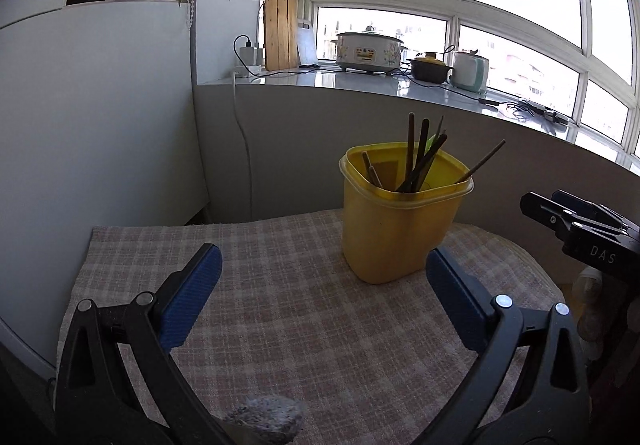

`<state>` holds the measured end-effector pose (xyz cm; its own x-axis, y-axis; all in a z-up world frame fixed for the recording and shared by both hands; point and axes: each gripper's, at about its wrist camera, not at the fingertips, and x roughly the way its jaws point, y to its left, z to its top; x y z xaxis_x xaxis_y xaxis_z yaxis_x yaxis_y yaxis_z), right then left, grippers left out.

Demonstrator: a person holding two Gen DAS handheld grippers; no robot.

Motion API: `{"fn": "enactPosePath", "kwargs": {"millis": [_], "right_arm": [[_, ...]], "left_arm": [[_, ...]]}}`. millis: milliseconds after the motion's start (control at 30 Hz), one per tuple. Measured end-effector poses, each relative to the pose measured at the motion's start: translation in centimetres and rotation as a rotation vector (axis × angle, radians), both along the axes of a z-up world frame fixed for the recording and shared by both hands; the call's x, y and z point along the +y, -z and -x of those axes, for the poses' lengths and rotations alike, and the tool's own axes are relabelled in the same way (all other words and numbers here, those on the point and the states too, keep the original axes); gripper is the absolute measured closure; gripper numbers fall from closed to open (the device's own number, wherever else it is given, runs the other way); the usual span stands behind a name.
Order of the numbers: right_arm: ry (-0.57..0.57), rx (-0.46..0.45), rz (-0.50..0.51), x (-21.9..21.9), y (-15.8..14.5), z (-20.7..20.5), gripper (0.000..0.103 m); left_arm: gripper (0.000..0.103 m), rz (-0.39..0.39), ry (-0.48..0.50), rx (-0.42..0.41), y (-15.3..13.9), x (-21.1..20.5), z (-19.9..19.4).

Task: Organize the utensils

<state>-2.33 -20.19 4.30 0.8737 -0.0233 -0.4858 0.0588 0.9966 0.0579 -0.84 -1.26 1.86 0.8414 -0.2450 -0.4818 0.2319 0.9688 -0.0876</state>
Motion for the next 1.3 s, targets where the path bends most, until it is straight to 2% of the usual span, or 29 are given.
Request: {"fn": "enactPosePath", "kwargs": {"millis": [1300], "right_arm": [[-0.017, 0.053, -0.025, 0.2, 0.8, -1.4, 0.022]], "left_arm": [[0.0, -0.004, -0.037, -0.001, 0.2, 0.8, -0.7]]}}
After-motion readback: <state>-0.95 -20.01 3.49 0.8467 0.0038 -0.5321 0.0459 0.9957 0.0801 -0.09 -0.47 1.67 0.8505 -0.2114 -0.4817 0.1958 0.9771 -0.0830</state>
